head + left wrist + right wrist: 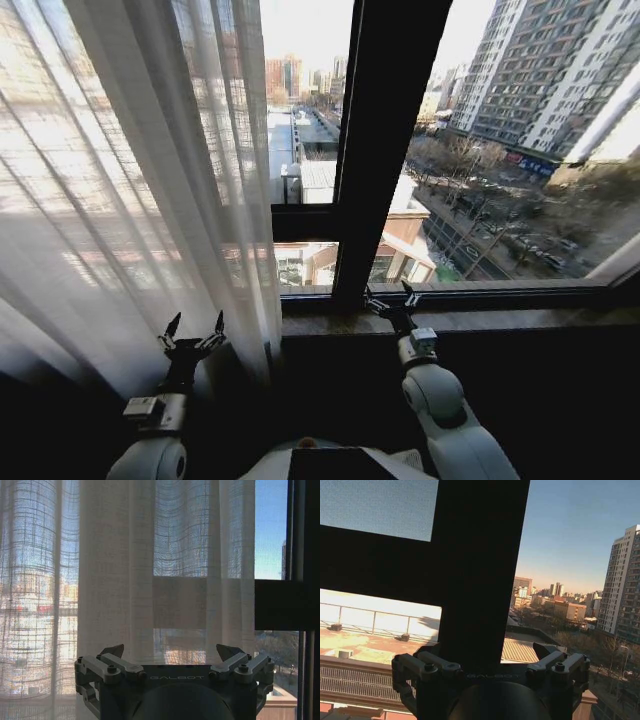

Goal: Open the curtains by pulling them apart, changing their state from closed to fully open.

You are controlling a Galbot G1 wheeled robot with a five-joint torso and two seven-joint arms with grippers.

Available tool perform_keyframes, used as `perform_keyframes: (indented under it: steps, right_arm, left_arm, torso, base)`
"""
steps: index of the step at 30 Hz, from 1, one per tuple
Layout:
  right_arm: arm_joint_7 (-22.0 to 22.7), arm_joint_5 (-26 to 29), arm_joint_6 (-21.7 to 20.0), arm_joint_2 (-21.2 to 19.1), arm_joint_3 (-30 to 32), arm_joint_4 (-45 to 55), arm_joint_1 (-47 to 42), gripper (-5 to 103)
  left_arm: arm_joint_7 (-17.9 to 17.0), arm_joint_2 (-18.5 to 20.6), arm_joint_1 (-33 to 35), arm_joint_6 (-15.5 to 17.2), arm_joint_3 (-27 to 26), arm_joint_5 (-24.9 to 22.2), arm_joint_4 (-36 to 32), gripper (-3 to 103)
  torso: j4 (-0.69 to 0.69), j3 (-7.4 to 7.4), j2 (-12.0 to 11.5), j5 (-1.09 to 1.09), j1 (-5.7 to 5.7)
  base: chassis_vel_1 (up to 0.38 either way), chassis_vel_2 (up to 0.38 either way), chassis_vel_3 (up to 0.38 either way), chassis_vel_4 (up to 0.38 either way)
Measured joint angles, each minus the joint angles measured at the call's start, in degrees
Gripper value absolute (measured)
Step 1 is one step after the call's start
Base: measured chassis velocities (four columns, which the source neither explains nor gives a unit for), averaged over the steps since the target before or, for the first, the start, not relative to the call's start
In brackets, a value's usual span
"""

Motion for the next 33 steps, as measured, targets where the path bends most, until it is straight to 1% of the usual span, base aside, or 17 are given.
perform_keyframes:
  steps: [1, 2, 6, 8, 9, 10, 12, 13, 18, 21, 23, 24, 33]
  right_arm:
    - [0.00, 0.00, 0.03, -0.02, -0.09, 0.00, -0.04, 100]
    - [0.00, 0.00, 0.03, -0.02, -0.09, 0.00, -0.04, 100]
    - [-0.01, 0.01, 0.27, -0.29, -0.01, 0.02, -0.38, 100]
    - [-0.01, 0.01, 0.41, -0.38, 0.03, 0.04, -0.48, 100]
    - [-0.01, 0.03, 0.78, -0.55, 0.09, 0.11, -0.75, 100]
    - [-0.01, 0.03, 0.78, -0.55, 0.09, 0.11, -0.75, 100]
    - [-0.02, 0.00, 1.14, -0.45, 0.28, 0.18, -1.27, 100]
    - [-0.02, 0.00, 1.14, -0.45, 0.28, 0.18, -1.27, 100]
    - [-0.02, -0.60, 1.53, 0.08, 0.32, -0.12, -1.97, 100]
    - [-0.04, -0.77, 1.66, 0.28, 0.21, -0.40, -1.89, 100]
    - [-0.06, -1.05, 2.06, 0.47, 0.07, -0.80, -1.73, 100]
    - [-0.09, -1.54, 2.66, 0.68, -0.07, -1.35, -1.60, 100]
    - [-0.11, -2.40, 3.45, 1.30, -0.18, -2.01, -1.54, 100]
  left_arm:
    - [0.00, 0.51, -1.42, 1.23, 0.61, 0.28, 0.01, 100]
    - [0.00, 0.51, -1.42, 1.23, 0.61, 0.28, 0.01, 100]
    - [-0.27, 3.01, -7.28, 5.78, 3.20, 0.54, 0.64, 100]
    - [-0.41, 3.51, -8.29, 6.27, 3.73, 0.60, 0.95, 100]
    - [-1.34, 4.55, -10.35, 7.15, 5.21, 0.91, 1.79, 100]
    - [-1.34, 4.55, -10.35, 7.15, 5.21, 0.91, 1.79, 100]
    - [-2.38, 5.40, -12.22, 8.36, 7.07, 1.03, 2.88, 100]
    - [-2.38, 5.40, -12.22, 8.36, 7.07, 1.03, 2.88, 100]
    - [-2.44, 5.93, -13.77, 9.02, 10.80, 2.16, 5.21, 100]
    - [-2.67, 5.78, -14.35, 9.39, 11.31, 2.58, 6.01, 100]
    - [-3.59, 5.73, -15.36, 9.73, 11.58, 2.83, 7.12, 100]
    - [-4.64, 5.80, -16.42, 10.28, 11.88, 2.84, 8.18, 100]
    - [-6.22, 5.87, -20.03, 11.00, 14.01, 2.85, 12.12, 100]
  torso:
    - [0.00, 0.00, 0.00, 0.01, 0.00]
    - [0.00, 0.00, 0.00, 0.01, 0.00]
    - [0.00, 0.00, 0.00, 0.00, 0.00]
    - [0.00, 0.00, 0.00, 0.00, 0.00]
    - [0.00, 0.00, 0.00, -0.04, 0.00]
    - [0.00, 0.00, 0.00, -0.04, 0.00]
    - [0.00, 0.00, 0.00, -0.02, 0.01]
    - [0.00, 0.00, 0.00, -0.02, 0.01]
    - [0.00, 0.00, 0.00, -0.01, 0.01]
    - [0.01, 0.00, 0.00, -0.01, 0.00]
    - [0.01, 0.00, 0.00, -0.01, 0.01]
    - [0.01, 0.00, 0.00, -0.01, 0.01]
    - [0.00, 0.00, 0.00, -0.01, 0.01]
  base:
    - [0.000, 0.000, 0.000, 0.000]
    - [0.000, 0.000, 0.000, 0.000]
    - [0.000, 0.000, 0.000, 0.000]
    - [0.000, 0.000, 0.000, 0.000]
    - [0.000, 0.000, 0.000, 0.000]
    - [0.000, 0.000, 0.000, 0.000]
    - [0.000, 0.000, 0.000, 0.000]
    - [0.000, 0.000, 0.000, 0.000]
    - [0.000, 0.000, 0.000, 0.000]
    - [0.000, 0.000, 0.000, 0.000]
    - [0.000, 0.000, 0.000, 0.000]
    - [0.000, 0.000, 0.000, 0.000]
    - [0.000, 0.000, 0.000, 0.000]
